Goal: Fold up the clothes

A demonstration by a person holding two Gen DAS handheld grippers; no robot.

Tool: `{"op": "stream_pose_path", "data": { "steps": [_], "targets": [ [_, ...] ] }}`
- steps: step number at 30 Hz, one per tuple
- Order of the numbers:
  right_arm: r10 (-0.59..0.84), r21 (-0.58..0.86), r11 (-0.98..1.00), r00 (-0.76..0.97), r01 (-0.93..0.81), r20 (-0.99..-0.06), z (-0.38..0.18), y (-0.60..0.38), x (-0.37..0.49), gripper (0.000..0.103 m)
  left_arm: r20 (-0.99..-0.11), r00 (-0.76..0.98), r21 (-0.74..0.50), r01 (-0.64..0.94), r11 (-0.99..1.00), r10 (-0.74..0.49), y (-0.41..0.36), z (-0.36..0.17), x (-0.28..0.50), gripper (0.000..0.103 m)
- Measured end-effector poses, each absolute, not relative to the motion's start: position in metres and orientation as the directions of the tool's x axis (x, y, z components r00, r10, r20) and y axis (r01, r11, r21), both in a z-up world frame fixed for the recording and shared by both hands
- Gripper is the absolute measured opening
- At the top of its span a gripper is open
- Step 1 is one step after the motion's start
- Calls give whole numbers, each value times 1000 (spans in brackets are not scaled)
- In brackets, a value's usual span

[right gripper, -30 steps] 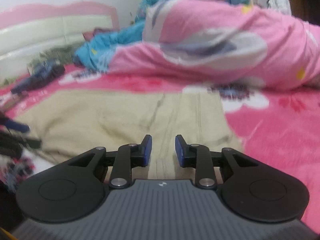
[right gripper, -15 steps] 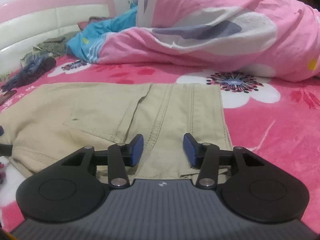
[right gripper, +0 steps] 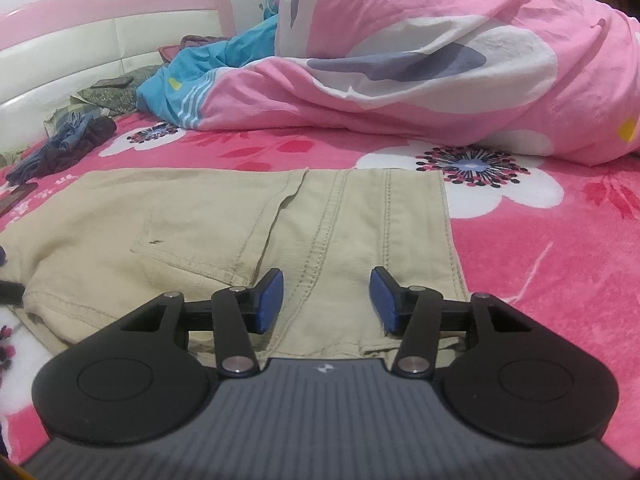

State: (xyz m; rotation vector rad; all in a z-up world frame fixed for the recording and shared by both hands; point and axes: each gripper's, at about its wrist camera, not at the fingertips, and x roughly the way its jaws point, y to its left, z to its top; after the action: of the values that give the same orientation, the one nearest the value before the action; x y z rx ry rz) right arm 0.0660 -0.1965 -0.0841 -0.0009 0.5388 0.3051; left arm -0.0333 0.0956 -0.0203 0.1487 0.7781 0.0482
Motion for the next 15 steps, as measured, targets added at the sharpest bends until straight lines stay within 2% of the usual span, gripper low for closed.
{"op": "stream_pose_path", "data": {
  "steps": [2, 7, 11, 15],
  "targets": [
    [302, 88, 950, 814, -300, -495, -81, -198, 64, 57, -679, 731, 107, 10, 994, 66, 104, -14, -42, 62],
    [309, 22, 944, 855, -330, -417, -54, -185, 41, 57, -670, 741, -19, -75, 997, 43, 155, -6, -68, 62],
    [437, -30, 882, 840, -471, -321, -22, -146, 2, 62, -687, 723, -113, -202, 973, 71, 207, -10, -78, 62],
    [615, -62, 746, 721, -663, -318, -15, -79, -32, 66, -695, 717, -239, -306, 921, 58, 255, -17, -86, 59]
  ]
}}
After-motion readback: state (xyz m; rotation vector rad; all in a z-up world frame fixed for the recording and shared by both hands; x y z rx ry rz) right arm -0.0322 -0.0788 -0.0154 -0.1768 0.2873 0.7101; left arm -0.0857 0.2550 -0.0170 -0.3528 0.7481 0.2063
